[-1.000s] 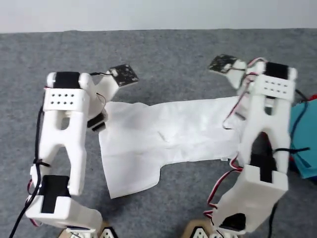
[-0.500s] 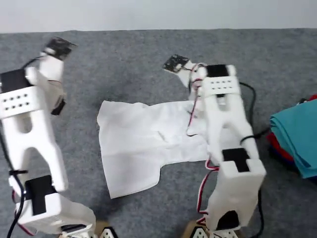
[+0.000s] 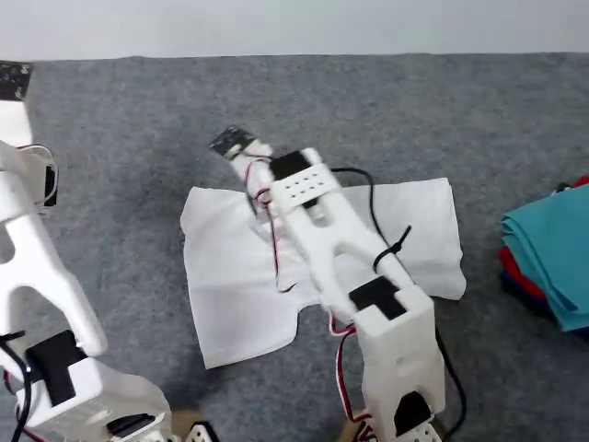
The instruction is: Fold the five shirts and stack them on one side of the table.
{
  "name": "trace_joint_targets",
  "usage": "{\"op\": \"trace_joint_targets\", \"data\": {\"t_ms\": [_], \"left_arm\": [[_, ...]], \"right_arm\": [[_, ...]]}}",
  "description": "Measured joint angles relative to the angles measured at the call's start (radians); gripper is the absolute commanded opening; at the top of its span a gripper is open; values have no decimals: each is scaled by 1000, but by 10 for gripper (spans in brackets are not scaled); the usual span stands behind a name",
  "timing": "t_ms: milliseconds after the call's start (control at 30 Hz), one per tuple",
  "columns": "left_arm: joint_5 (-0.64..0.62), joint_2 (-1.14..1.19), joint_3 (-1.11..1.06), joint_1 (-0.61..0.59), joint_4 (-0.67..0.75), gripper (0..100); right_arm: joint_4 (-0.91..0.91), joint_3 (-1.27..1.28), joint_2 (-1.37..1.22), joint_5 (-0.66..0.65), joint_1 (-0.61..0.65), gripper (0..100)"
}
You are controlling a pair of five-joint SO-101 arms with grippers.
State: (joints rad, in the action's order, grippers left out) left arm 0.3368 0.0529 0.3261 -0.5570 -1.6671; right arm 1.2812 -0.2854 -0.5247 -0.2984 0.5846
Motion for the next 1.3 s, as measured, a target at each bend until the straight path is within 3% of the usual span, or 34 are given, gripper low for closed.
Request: {"op": "trace_joint_targets", "data": {"t_ms": [100,233,300,533,900,1300], "left_arm": [[0,0,0,0,3,3],[0,0,0,0,8,3],[0,0,0,0,9,3],[0,0,0,0,9,3],[0,0,0,0,20,3],[0,0,-38,0,64,3]], "right_arm": [[-12,0,0,114,29,9],[-43,0,-12,400,49,9],[-61,0,-32,482,49,9],[-63,-3,-127,534,51,9],[290,-23,-132,566,155,9],[368,-21,-84,566,181,9]]}}
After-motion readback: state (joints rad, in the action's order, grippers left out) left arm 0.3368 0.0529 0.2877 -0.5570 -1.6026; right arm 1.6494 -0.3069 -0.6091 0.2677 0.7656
